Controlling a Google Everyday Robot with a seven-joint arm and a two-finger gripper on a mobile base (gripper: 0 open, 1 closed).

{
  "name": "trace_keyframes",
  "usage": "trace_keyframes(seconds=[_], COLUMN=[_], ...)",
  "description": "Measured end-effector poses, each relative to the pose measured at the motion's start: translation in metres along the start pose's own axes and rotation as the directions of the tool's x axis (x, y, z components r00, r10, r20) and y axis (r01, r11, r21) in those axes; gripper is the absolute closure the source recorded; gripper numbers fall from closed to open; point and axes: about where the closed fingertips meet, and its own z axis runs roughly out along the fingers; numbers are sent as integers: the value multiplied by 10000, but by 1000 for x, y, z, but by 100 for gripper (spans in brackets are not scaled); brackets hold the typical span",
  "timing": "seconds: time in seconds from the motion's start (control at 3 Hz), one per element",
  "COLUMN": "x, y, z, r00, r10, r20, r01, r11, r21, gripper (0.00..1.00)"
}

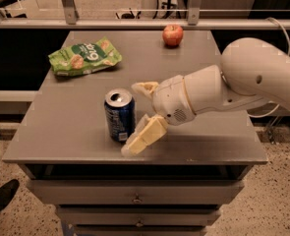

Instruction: Pick pepsi can

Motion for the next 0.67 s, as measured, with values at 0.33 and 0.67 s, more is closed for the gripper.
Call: trace_keyframes(seconds=[0.33,0.67], x=[-6,-11], y=[-7,-13], z=[21,29], r00=[9928,9801], r10=[517,888], r20=[1080,1778], r01=[-529,-930], r11=[9986,9955], r21=[88,154], gripper=[26,49])
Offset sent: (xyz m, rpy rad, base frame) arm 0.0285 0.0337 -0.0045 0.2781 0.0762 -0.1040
